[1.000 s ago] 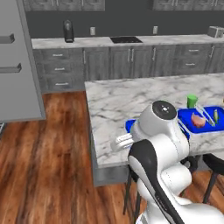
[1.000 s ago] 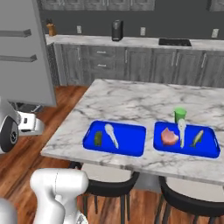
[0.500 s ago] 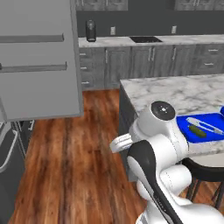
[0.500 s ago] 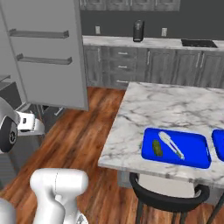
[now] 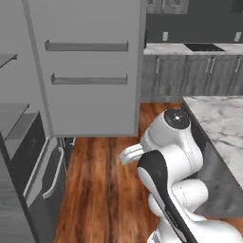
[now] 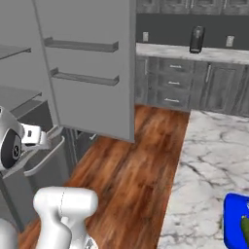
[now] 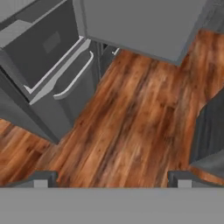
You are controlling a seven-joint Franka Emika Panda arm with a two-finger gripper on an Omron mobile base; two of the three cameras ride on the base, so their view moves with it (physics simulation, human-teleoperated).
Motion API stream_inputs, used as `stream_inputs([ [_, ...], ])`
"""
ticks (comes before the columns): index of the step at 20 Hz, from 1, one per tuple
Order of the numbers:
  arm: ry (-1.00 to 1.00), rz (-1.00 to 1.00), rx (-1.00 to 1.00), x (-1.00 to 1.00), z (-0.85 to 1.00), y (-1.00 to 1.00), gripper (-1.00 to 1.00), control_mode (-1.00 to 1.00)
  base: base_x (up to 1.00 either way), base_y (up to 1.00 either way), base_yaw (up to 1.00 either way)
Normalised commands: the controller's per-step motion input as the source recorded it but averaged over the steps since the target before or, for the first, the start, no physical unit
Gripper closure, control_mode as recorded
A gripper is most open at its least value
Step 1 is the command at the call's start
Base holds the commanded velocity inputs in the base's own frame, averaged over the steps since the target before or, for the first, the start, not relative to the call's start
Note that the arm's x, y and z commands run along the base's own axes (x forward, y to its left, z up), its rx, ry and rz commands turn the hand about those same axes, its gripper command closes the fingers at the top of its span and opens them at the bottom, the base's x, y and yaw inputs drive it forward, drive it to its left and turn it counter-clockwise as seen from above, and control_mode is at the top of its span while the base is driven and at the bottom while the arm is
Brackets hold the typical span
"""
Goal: Gather the corn and cucumber from the fridge and place them on a tray on the dining counter. Then gather the steak and fish from the fridge and place them on the other tray.
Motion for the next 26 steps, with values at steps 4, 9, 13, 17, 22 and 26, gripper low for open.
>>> stream_inputs([
  [4, 0.00, 0.00, 0.00, 0.00, 0.00, 0.00, -1.00, 1.00, 0.12, 0.71, 0.36],
  [9, 0.00, 0.00, 0.00, 0.00, 0.00, 0.00, -1.00, 1.00, 0.46, 0.17, 0.35],
  [13, 0.00, 0.00, 0.00, 0.00, 0.00, 0.00, -1.00, 1.00, 0.61, -0.12, 0.32],
  [17, 0.00, 0.00, 0.00, 0.00, 0.00, 0.00, -1.00, 1.00, 0.72, -0.13, 0.30],
  [22, 0.00, 0.00, 0.00, 0.00, 0.00, 0.00, -1.00, 1.00, 0.66, -0.19, 0.33],
  [26, 0.00, 0.00, 0.00, 0.00, 0.00, 0.00, -1.00, 1.00, 0.61, -0.13, 0.35],
])
